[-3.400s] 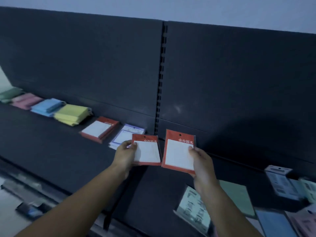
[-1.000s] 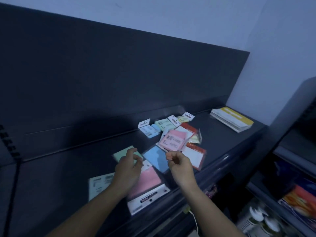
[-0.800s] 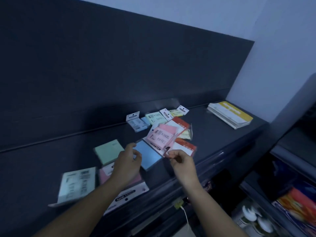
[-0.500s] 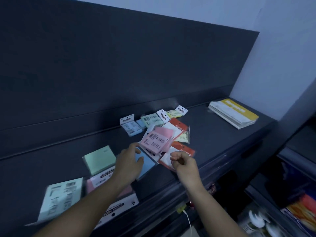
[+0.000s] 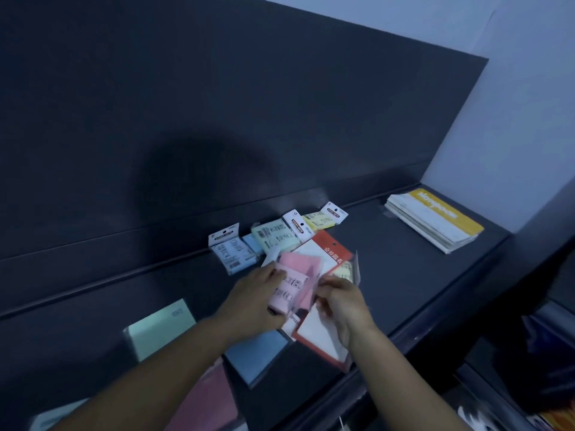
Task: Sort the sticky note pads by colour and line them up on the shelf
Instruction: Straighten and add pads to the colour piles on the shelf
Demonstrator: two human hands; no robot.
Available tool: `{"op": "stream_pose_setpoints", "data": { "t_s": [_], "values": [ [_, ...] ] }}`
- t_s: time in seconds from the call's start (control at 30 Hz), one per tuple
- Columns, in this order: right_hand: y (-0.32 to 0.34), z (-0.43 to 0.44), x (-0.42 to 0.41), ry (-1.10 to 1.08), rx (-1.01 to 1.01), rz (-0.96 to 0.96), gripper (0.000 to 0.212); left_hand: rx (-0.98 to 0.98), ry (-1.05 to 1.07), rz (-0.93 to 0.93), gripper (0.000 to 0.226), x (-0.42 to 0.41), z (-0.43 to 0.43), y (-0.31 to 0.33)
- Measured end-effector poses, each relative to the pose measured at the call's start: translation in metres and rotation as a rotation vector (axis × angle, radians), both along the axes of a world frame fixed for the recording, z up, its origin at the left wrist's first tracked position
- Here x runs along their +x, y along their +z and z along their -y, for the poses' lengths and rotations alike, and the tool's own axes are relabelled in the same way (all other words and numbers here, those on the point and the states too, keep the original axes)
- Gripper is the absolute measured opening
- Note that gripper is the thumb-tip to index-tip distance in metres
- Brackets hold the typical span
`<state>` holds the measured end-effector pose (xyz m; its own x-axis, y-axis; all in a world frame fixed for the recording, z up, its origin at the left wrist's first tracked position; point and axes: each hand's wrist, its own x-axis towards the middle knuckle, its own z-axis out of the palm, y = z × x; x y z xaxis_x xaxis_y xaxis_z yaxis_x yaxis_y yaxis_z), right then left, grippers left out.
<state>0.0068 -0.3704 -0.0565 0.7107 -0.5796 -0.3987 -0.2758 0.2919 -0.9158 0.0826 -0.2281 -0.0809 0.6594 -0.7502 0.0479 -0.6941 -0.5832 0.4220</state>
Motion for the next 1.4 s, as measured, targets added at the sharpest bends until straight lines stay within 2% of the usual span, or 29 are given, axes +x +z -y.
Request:
{"op": "stream_pose_setpoints", "data": {
  "t_s": [0.1, 0.17, 0.27, 0.37, 0.47, 0.57, 0.77, 0.87, 1.0, 1.17, 1.2, 1.3, 1.4],
  "values": [
    [-0.001, 0.002, 0.012, 0.042, 0.035, -0.036, 0.015, -0.090, -0.026, 0.050, 0.067, 0.010, -0.005, -0.003],
    [-0.002, 0.001, 0.019, 0.107, 0.027, -0.044, 0.019, -0.184, -0.010, 0.040, 0.059, 0.018, -0.010, -0.001],
    [-0.003, -0.002, 0.029, 0.187, 0.023, -0.092, 0.033, -0.296, 0.021, -0.158, 0.045, 0.028, -0.022, 0.002],
    [-0.004, -0.006, 0.036, 0.188, -0.019, -0.089, 0.025, -0.403, 0.046, -0.290, 0.037, 0.035, -0.038, 0.002],
    [-0.005, -0.010, 0.041, 0.196, -0.029, -0.043, 0.014, -0.564, 0.252, -0.296, 0.029, 0.038, -0.050, 0.002],
    [-0.006, -0.015, 0.040, 0.240, 0.028, -0.001, 0.008, -0.829, 0.487, -0.427, 0.023, 0.029, -0.062, 0.010],
    [-0.008, -0.028, 0.030, 0.422, 0.171, 0.103, 0.012, -1.216, 0.709, -0.440, 0.010, -0.006, -0.094, 0.031],
    [-0.011, -0.042, 0.020, 0.497, 0.268, 0.123, 0.019, -1.232, 0.869, -0.380, 0.009, -0.031, -0.112, 0.034],
    [-0.011, -0.066, 0.006, 0.581, 0.332, 0.114, 0.046, -1.256, 1.040, -0.361, 0.009, -0.072, -0.136, 0.033],
    [-0.008, -0.099, -0.012, 0.673, 0.376, 0.151, 0.055, -1.357, 1.143, -0.424, 0.014, -0.124, -0.163, 0.033],
    [-0.006, -0.106, -0.016, 0.707, 0.380, 0.172, 0.051, -1.403, 1.164, -0.428, 0.014, -0.134, -0.169, 0.033],
    [-0.003, -0.132, -0.029, 0.793, 0.398, 0.210, 0.018, -1.414, 1.257, -0.368, 0.015, -0.162, -0.189, 0.031],
    [0.002, -0.168, -0.048, 0.882, 0.393, 0.193, 0.015, -1.386, 1.318, -0.295, 0.017, -0.188, -0.215, 0.031]
  ]
}}
